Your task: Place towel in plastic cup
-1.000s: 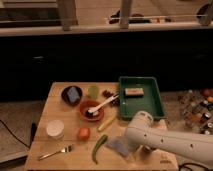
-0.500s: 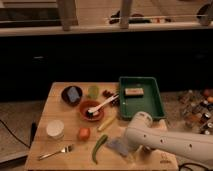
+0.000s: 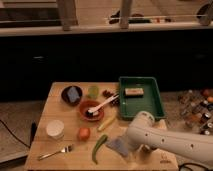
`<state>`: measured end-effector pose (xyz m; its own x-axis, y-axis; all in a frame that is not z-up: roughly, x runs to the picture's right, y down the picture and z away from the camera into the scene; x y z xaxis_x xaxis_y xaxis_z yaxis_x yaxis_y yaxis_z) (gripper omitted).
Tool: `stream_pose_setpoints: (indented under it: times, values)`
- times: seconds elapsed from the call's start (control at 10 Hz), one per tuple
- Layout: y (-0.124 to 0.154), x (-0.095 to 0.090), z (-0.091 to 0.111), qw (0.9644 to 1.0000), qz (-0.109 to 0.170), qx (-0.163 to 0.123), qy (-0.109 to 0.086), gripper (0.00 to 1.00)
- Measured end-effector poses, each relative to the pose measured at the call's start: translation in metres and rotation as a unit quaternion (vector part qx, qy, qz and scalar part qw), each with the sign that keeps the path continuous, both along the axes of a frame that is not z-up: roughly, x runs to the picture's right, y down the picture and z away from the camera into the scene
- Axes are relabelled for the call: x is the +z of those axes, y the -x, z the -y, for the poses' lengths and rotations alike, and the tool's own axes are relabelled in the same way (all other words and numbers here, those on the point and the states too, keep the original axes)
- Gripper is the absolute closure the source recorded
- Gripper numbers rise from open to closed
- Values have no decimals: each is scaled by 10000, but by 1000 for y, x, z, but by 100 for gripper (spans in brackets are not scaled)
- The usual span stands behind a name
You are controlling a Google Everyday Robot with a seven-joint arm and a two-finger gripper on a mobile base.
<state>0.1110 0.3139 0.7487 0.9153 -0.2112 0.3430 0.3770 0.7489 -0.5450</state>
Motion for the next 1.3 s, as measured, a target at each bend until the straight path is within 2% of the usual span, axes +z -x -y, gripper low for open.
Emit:
stream_pose_setpoints:
  times: [0.4,0.5,0.8,1.1,1.2,1.3]
  values:
    - [1,13,0,9996,-162,167,167,20]
    - [2,16,0,9994,-186,182,207,23]
    - [3,22,0,9992,-231,185,280,49]
    - [5,24,2,9991,-225,176,316,80]
    - [5,19,4,9991,-237,125,326,92]
    - [8,14,10,9993,-208,113,289,97]
